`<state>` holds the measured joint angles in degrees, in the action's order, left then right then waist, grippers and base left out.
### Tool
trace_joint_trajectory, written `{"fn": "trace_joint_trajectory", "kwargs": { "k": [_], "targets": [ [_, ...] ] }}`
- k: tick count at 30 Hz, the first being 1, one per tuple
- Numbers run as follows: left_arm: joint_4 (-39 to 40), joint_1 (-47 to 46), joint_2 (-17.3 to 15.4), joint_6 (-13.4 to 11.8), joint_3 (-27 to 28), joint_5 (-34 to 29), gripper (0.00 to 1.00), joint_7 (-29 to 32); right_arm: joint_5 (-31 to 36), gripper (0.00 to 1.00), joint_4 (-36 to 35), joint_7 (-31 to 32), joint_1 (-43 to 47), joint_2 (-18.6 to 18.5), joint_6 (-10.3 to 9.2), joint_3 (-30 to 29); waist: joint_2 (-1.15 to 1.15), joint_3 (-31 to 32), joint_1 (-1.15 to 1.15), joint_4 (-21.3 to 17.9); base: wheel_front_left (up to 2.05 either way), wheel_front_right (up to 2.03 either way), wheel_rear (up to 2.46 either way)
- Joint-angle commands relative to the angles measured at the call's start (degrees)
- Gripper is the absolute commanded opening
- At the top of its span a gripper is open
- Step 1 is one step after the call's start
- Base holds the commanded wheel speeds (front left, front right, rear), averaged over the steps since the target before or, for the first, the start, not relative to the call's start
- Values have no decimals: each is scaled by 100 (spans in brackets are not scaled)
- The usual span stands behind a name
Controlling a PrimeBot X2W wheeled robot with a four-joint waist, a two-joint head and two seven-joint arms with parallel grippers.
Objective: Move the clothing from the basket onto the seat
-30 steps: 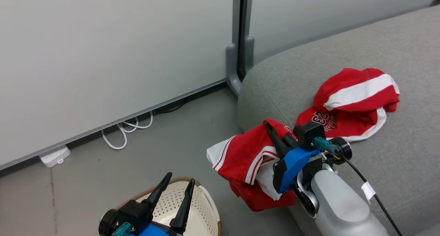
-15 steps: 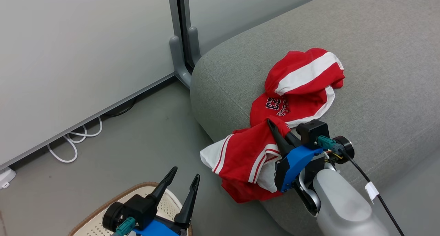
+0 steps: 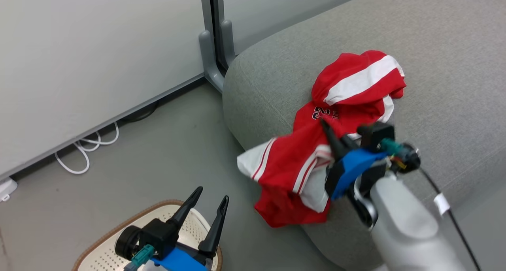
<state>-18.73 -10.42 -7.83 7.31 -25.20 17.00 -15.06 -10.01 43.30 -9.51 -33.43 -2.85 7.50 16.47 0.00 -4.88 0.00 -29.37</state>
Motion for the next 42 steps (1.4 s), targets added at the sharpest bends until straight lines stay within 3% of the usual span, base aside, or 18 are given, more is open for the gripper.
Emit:
{"fn": "trace_joint_trajectory", "kwargs": {
  "k": [1,6,11,17,22,26,38,39,40,41,42],
  "targets": [
    [34,-93,-57,23,-13,-53,100,-17,113,0,-73,28,-323,-32,-2,-176,0,-156,0,70,0,0,0],
    [154,-361,-194,23,-111,-109,100,-18,340,0,-252,271,-1189,-398,-3,-853,0,-635,0,285,0,0,0],
    [327,-731,-339,23,-303,-144,100,-17,567,0,-460,592,-2040,-1161,-2,-1570,0,-1235,0,625,0,0,0],
    [508,-1333,-549,23,-577,-193,100,-17,804,0,-818,982,-2825,-2353,-3,-2506,0,-2042,0,1118,0,0,0],
    [666,-1800,-749,23,-769,-240,100,-17,807,0,-1005,975,-2857,-2764,-3,-3187,0,-2595,0,1418,0,0,0],
    [798,-2082,-841,23,-843,-283,100,-17,781,0,-734,852,-2465,-2814,-2,-3469,0,-2887,0,1603,0,0,0],
    [976,-2232,-961,-9,-748,-406,100,-17,920,0,189,297,-2053,-2428,-3,-3948,0,-3199,0,1767,0,0,0],
    [966,-2218,-962,-16,-737,-408,100,-18,961,9,232,254,-2075,-2413,-3,-3950,0,-3179,0,1761,0,0,0],
    [952,-2201,-956,-20,-729,-407,100,-17,1001,32,270,221,-2095,-2407,-3,-3945,0,-3154,0,1755,0,0,0],
    [938,-2180,-938,-25,-724,-405,100,-18,1041,49,314,195,-2106,-2392,-3,-3927,0,-3118,0,1751,0,0,0],
    [930,-2156,-916,-25,-717,-396,100,-17,1090,97,346,157,-2111,-2378,-3,-3899,0,-3072,0,1747,0,0,0]
  ]
}}
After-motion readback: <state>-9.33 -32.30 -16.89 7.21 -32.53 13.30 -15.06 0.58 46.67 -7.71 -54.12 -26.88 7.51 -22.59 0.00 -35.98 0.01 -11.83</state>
